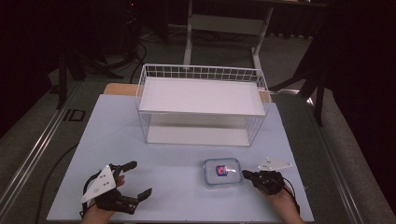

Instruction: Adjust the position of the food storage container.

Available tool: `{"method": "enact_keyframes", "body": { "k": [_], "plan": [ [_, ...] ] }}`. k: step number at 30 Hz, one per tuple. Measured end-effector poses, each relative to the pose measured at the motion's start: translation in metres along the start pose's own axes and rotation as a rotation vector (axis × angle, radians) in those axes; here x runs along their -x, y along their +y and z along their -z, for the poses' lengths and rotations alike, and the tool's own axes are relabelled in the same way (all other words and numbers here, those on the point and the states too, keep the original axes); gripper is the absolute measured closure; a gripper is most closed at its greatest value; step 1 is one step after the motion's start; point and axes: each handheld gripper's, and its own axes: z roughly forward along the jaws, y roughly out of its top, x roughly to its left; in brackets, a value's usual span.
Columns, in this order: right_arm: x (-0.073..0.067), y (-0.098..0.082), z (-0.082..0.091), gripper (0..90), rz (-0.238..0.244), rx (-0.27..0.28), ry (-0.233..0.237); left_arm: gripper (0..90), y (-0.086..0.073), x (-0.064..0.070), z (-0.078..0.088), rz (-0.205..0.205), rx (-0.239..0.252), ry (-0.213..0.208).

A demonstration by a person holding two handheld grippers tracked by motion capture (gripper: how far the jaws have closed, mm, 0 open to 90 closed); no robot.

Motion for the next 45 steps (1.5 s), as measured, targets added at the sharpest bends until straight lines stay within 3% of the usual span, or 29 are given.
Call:
{"method": "enact_keyframes", "body": {
  "k": [4, 16, 17, 21, 33, 38, 40, 45],
  "plan": [
    [-0.012, 0.007, -0.006, 90.0, 0.031, -0.002, 0.034, 2.8, 0.0, 0.001, -0.001, -0.005, -0.005, -0.001],
    [-0.03, 0.029, -0.027, 90.0, 0.052, 0.0, 0.086, 2.8, -0.001, 0.001, -0.001, -0.004, -0.012, -0.007],
    [-0.034, 0.033, -0.032, 90.0, 0.046, -0.006, 0.111, 2.8, -0.001, 0.001, -0.002, -0.004, -0.013, -0.009],
    [-0.039, 0.035, -0.036, 90.0, 0.072, -0.01, 0.112, 2.8, -0.001, 0.001, -0.002, -0.001, -0.015, -0.012],
    [-0.051, 0.047, -0.05, 90.0, 0.087, -0.018, 0.144, 2.8, -0.002, 0.001, -0.003, 0.004, -0.024, -0.019],
    [-0.051, 0.048, -0.048, 90.0, 0.091, -0.014, 0.123, 2.8, -0.003, 0.001, -0.003, 0.008, -0.028, -0.019],
    [-0.051, 0.051, -0.043, 90.0, 0.112, -0.014, 0.105, 2.8, -0.003, 0.0, -0.003, 0.012, -0.027, -0.02],
    [-0.052, 0.056, -0.028, 84.2, 0.092, 0.051, 0.097, 2.8, -0.002, 0.001, -0.003, 0.009, -0.032, -0.019]
  ]
}}
